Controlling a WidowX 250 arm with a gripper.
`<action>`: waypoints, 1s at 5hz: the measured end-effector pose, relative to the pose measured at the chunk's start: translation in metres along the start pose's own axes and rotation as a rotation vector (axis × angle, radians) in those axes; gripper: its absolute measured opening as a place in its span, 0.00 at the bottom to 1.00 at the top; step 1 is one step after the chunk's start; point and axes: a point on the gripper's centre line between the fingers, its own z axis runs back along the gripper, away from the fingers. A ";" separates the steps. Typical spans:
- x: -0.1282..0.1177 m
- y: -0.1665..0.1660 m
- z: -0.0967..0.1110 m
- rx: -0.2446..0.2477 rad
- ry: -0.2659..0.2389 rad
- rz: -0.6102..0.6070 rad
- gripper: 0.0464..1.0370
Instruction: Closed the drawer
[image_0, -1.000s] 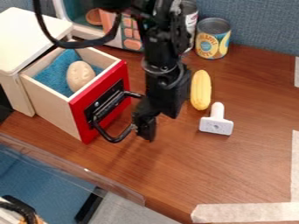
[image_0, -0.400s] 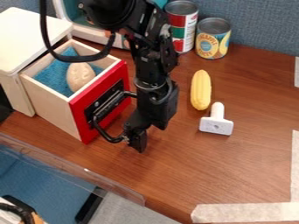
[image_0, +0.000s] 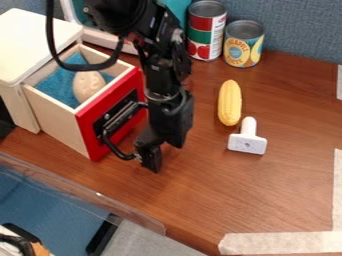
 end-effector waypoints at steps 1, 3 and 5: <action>-0.013 0.007 -0.003 -0.001 -0.008 0.029 0.96; -0.038 0.020 -0.002 0.005 -0.014 0.085 0.96; -0.063 0.021 0.000 0.007 -0.003 0.137 0.96</action>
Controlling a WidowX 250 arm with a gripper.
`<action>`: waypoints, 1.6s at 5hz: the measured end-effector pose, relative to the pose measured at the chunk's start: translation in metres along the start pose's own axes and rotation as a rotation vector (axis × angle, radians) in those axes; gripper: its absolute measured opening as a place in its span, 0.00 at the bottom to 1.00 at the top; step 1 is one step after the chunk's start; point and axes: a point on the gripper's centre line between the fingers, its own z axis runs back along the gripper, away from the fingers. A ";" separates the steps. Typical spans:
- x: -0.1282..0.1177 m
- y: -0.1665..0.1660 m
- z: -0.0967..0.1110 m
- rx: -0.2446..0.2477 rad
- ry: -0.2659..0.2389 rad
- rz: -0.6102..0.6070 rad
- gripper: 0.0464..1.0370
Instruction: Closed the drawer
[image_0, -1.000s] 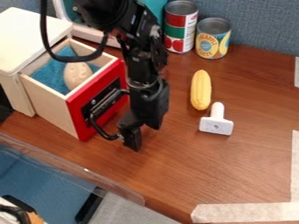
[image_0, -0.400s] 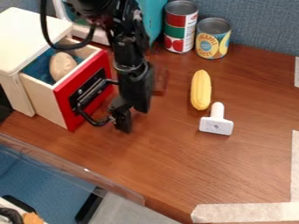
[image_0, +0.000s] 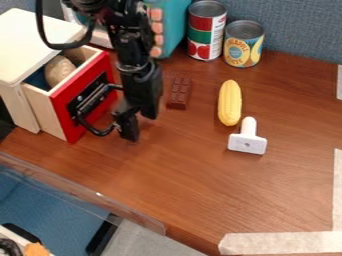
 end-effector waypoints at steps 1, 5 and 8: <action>-0.013 0.001 0.002 0.010 0.009 0.026 0.96; -0.054 -0.007 -0.011 -0.015 0.025 0.104 0.96; 0.028 -0.027 -0.009 -0.027 -0.014 -0.043 0.96</action>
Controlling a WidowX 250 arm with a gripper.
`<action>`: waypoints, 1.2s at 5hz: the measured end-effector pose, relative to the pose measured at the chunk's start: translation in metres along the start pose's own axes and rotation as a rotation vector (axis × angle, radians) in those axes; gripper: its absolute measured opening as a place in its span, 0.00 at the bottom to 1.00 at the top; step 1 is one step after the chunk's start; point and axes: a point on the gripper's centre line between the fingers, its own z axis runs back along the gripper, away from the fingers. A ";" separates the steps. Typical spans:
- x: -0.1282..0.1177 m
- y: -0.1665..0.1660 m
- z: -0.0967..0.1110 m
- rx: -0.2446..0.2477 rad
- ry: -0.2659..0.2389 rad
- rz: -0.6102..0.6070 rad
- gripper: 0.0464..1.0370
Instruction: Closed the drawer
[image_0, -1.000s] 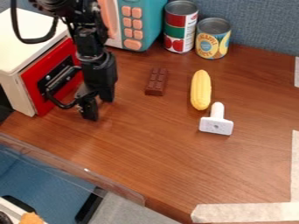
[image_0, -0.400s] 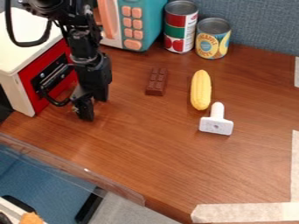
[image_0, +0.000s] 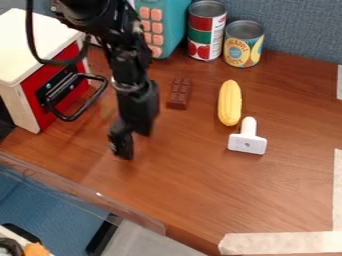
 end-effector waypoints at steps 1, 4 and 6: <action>0.012 -0.004 0.015 0.044 -0.008 0.017 0.96; -0.002 -0.047 0.086 0.184 -0.040 0.478 0.96; -0.013 -0.085 0.120 0.140 -0.129 0.614 0.96</action>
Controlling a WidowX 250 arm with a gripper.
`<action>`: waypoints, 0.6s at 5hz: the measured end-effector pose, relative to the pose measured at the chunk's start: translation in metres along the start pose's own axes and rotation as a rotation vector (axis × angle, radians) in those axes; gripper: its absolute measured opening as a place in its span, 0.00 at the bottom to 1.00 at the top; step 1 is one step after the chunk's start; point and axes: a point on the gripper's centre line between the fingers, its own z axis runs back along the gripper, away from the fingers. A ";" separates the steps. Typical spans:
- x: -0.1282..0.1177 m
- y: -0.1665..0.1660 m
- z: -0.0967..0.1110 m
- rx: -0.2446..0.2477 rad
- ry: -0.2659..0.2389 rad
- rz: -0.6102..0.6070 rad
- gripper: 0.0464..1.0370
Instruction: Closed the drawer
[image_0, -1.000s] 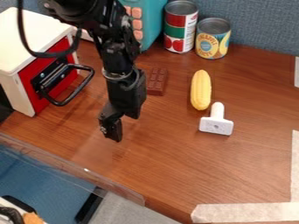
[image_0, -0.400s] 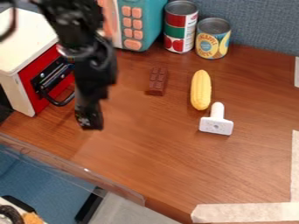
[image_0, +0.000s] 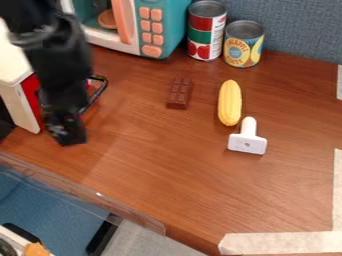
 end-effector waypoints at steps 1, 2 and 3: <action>-0.008 -0.009 0.020 -0.033 -0.010 0.021 0.96; -0.016 -0.022 0.033 -0.030 0.052 0.133 0.96; -0.021 -0.036 0.048 0.021 0.130 0.289 0.96</action>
